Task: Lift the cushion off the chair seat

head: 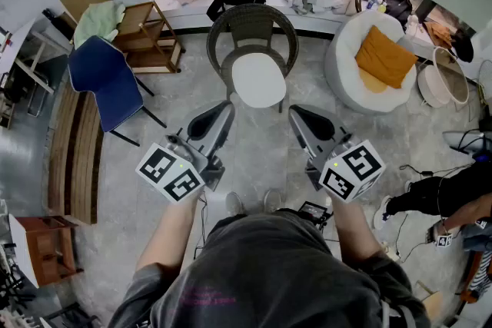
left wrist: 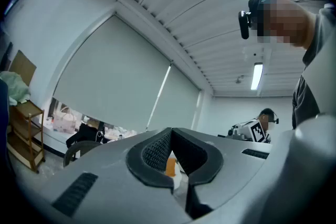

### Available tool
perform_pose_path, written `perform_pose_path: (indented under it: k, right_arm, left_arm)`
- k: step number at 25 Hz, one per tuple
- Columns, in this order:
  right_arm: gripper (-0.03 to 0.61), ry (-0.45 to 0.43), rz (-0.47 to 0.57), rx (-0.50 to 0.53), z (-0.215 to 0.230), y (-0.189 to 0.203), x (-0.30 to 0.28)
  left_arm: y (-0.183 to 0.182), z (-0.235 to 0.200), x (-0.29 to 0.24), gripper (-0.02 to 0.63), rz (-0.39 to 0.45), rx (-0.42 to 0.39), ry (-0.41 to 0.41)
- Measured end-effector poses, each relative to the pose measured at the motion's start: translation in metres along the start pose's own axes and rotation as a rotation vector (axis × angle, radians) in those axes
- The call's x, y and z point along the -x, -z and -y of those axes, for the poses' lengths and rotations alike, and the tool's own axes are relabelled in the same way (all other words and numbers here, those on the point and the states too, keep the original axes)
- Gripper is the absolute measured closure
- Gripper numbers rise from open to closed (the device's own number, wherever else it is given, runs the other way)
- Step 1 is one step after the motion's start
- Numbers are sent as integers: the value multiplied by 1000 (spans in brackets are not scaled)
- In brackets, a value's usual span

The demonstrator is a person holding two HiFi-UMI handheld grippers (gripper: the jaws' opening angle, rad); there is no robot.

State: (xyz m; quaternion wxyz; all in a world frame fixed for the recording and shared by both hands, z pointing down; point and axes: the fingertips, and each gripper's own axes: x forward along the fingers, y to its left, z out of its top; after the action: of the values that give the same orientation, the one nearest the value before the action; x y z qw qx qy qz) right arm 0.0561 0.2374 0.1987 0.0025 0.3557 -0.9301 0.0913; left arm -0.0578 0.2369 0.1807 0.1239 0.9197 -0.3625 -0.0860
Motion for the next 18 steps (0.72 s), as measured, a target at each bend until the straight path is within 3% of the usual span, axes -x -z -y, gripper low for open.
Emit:
perform_pose_path:
  k: [18]
  right_arm:
    - [569,-21,-10,-35,16,5,12]
  left_arm:
    - [7,10,-13,604,5,1,-25]
